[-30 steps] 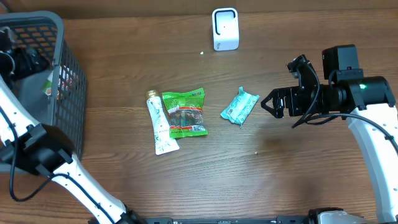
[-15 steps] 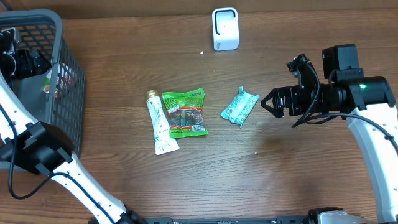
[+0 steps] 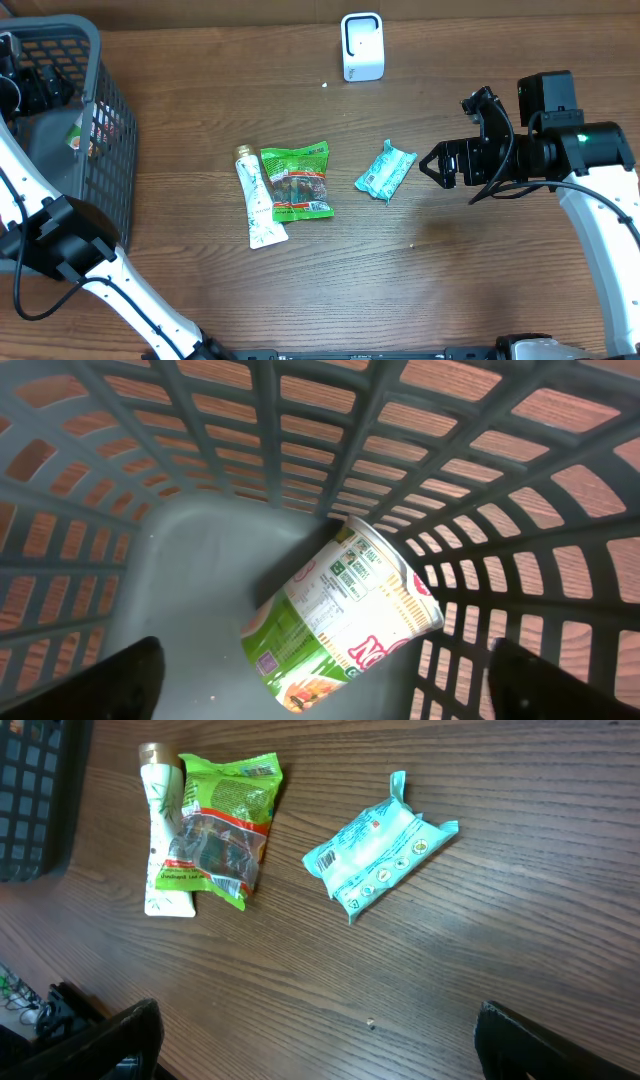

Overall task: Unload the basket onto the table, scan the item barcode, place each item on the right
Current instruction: 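Reach the left gripper into the basket toward the remaining can, then grasp the green-and-white noodle cup and lift it out, left gripper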

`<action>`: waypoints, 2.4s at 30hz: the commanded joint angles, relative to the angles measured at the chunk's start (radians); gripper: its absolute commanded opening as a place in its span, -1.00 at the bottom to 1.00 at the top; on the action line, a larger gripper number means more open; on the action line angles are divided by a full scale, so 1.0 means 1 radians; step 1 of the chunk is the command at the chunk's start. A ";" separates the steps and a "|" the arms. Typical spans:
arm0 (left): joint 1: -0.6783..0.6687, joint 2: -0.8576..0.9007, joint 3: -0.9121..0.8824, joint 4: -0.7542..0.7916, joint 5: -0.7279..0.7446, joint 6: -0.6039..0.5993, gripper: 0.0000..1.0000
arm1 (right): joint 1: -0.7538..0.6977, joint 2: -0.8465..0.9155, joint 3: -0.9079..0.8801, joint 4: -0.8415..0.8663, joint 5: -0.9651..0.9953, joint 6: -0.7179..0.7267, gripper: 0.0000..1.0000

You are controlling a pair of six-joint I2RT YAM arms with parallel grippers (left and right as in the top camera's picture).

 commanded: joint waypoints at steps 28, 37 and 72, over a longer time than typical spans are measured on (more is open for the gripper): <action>-0.060 0.075 -0.272 0.165 -0.048 0.172 0.79 | 0.005 0.006 0.026 0.028 -0.008 0.004 1.00; -0.089 0.075 -0.272 0.149 -0.048 0.179 0.41 | 0.005 0.006 0.026 0.029 -0.008 0.011 1.00; -0.095 0.074 -0.378 0.189 -0.074 -0.008 0.48 | 0.005 0.006 0.026 0.029 -0.008 0.027 1.00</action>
